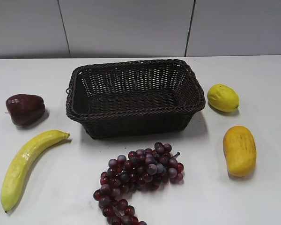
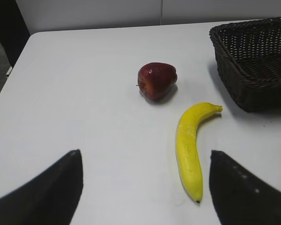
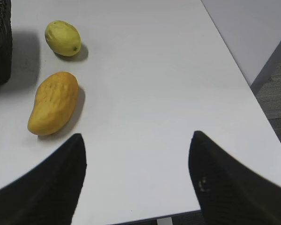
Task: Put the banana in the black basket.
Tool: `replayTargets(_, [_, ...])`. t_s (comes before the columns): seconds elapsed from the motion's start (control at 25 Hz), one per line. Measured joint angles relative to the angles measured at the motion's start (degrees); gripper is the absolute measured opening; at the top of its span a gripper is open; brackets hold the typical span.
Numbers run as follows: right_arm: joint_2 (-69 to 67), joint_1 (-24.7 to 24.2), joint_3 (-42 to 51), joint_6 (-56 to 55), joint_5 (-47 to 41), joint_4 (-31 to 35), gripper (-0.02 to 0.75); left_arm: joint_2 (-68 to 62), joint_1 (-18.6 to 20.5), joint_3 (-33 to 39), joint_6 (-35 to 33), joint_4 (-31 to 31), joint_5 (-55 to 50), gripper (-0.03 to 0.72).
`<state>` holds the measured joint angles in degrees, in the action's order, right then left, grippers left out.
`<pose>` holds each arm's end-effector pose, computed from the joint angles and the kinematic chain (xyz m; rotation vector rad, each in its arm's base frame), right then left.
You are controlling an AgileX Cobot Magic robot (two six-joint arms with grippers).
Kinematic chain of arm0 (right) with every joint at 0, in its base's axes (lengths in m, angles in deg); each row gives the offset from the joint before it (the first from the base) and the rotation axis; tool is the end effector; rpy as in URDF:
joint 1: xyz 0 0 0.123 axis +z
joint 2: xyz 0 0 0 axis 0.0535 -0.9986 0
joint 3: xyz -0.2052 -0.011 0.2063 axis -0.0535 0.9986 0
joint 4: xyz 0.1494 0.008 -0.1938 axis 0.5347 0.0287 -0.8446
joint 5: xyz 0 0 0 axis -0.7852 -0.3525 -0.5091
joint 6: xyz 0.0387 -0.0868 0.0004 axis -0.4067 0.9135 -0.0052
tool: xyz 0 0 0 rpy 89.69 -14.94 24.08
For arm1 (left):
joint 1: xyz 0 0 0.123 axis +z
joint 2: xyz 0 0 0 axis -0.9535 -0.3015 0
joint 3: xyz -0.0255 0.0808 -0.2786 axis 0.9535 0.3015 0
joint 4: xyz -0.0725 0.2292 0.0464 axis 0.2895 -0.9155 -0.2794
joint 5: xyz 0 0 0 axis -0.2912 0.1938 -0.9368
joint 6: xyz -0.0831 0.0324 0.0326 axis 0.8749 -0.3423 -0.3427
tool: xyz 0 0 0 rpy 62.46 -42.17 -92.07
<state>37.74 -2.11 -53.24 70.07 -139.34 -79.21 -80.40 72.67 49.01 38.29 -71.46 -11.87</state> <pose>-0.0129 -0.0107 0.2709 0.0632 2.0316 -0.0944 -0.0153 -0.0084 0.2750 0.2053 2.0104 0.0081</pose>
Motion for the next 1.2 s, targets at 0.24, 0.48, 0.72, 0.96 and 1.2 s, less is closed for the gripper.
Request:
replayTargets(0.24, [0.00, 0.00, 0.00, 0.00, 0.00, 0.00, 0.551, 0.00, 0.00, 0.00, 0.00, 0.00, 0.00, 0.619])
replayTargets(0.48, [0.00, 0.00, 0.00, 0.00, 0.00, 0.00, 0.551, 0.00, 0.00, 0.00, -0.02, -0.12, 0.00, 0.609])
replayTargets(0.72, [0.00, 0.00, 0.00, 0.00, 0.00, 0.00, 0.551, -0.09, 0.00, 0.00, -0.03, -0.13, 0.00, 0.579])
replayTargets(0.96, [0.00, 0.00, 0.00, 0.00, 0.00, 0.00, 0.551, -7.45, 0.05, -1.13, 0.03, -0.29, 2.72, 0.602])
replayTargets(1.2, [0.00, 0.00, 0.00, 0.00, 0.00, 0.00, 0.551, -24.27, 0.05, -1.72, -0.03, 1.34, 16.56, 0.605])
